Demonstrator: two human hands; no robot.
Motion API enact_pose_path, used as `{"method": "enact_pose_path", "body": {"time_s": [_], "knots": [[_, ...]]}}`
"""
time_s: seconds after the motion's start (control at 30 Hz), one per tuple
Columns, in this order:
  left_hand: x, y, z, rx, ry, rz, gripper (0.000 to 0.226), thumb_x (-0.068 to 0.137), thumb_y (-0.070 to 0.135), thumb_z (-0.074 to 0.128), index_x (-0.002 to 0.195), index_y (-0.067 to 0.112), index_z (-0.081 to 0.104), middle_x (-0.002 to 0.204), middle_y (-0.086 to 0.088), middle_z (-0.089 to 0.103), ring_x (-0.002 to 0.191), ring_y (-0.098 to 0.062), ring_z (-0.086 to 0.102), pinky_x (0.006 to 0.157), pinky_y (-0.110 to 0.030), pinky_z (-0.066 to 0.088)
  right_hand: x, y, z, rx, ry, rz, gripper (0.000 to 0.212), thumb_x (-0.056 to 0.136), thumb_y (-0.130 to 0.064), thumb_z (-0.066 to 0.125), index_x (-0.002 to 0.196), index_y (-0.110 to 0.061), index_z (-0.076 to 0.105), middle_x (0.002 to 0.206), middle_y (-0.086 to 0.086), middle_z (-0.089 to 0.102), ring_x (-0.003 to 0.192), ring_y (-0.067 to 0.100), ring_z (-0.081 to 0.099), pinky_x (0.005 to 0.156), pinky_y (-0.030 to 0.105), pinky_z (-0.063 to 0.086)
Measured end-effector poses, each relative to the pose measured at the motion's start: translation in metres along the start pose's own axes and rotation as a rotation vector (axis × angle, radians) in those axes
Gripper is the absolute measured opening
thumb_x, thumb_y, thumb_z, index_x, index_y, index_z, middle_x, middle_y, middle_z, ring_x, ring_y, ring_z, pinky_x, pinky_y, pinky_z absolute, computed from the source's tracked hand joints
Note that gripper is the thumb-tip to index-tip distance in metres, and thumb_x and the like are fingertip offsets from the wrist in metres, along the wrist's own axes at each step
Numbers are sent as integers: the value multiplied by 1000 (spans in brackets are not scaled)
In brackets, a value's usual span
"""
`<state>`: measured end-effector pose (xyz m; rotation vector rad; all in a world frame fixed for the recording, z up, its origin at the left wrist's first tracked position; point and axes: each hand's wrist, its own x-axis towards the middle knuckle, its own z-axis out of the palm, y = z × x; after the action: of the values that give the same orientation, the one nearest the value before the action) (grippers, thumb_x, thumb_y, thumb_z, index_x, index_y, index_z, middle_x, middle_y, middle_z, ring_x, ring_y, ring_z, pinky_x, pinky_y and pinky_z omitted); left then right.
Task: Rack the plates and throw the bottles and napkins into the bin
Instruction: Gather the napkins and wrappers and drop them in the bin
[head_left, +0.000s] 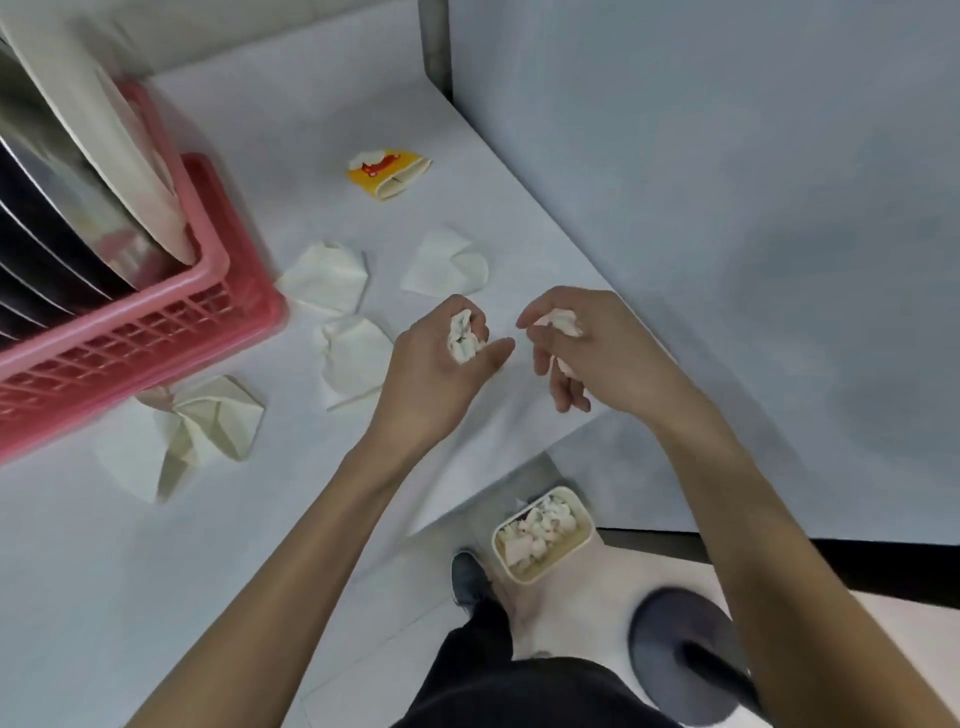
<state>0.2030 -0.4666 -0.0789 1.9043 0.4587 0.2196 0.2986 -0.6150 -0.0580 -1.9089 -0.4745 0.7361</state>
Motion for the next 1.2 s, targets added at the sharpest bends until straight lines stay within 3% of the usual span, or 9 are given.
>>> {"method": "enact_pose_path", "body": {"time_s": [0.17, 0.27, 0.37, 0.43, 0.6, 0.8, 0.9, 1.03, 1.2], "knots": [[-66, -4, 47, -77, -134, -62, 24, 90, 21, 70, 75, 16, 52, 71, -4, 59, 55, -15, 51, 50, -35, 42, -81, 49, 5, -61, 70, 85, 31, 97, -28, 60, 77, -5, 67, 48, 4, 51, 29, 7, 35, 32, 17, 27], [-107, -13, 71, -69, -191, -121, 24, 92, 14, 67, 74, 18, 51, 76, -9, 65, 45, -21, 54, 43, -36, 46, -119, 86, 14, -78, 135, 139, 48, 97, -37, 59, 60, -6, 62, 44, -1, 48, 36, 5, 39, 41, 15, 32], [-144, -32, 89, -59, -218, -178, 19, 92, 11, 66, 79, 9, 52, 86, -12, 68, 52, -30, 61, 48, -45, 53, -155, 130, 23, -37, 174, 212, 56, 101, -41, 48, 53, -12, 55, 51, 2, 52, 47, 8, 47, 50, 19, 38], [-164, -47, 98, -39, -221, -246, 20, 92, 12, 66, 81, 6, 51, 87, -7, 72, 54, -25, 66, 53, -52, 56, -175, 159, 31, 35, 179, 293, 53, 101, -38, 40, 58, -13, 58, 60, 3, 53, 57, 14, 51, 57, 29, 42], [-198, -79, 117, -61, -193, -361, 17, 92, 9, 66, 85, 6, 52, 85, -17, 70, 67, -18, 71, 54, -50, 59, -211, 204, 48, 109, 177, 386, 35, 92, -9, 39, 69, -20, 63, 67, -9, 48, 52, 0, 43, 52, 20, 29], [-199, -119, 145, 102, -204, -295, 22, 95, 22, 66, 82, 13, 50, 65, 6, 57, 52, 4, 55, 47, -22, 41, -224, 260, 68, 92, 225, 400, 18, 95, -9, 51, 95, -20, 65, 70, 1, 61, 49, 17, 51, 49, 26, 42], [-186, -155, 160, 162, -224, -253, 26, 94, 26, 66, 80, 15, 48, 64, 7, 53, 53, 5, 52, 46, -17, 36, -217, 292, 80, 176, 224, 378, 4, 91, -16, 66, 92, -16, 70, 62, 6, 66, 41, 23, 52, 43, 25, 43], [-170, -220, 181, 181, -244, -234, 34, 90, 28, 71, 73, 11, 47, 60, 3, 49, 48, -5, 39, 49, -23, 34, -198, 345, 98, 87, 230, 426, 30, 91, -34, 67, 67, -16, 67, 50, -1, 54, 40, 7, 44, 47, 19, 38], [-143, -307, 225, 156, -374, -223, 44, 89, 26, 71, 65, 2, 43, 56, 0, 40, 51, -11, 34, 51, -28, 28, -157, 435, 113, 62, 260, 457, 58, 97, -42, 56, 45, -19, 46, 40, -10, 45, 39, 5, 38, 53, 22, 34]]}}
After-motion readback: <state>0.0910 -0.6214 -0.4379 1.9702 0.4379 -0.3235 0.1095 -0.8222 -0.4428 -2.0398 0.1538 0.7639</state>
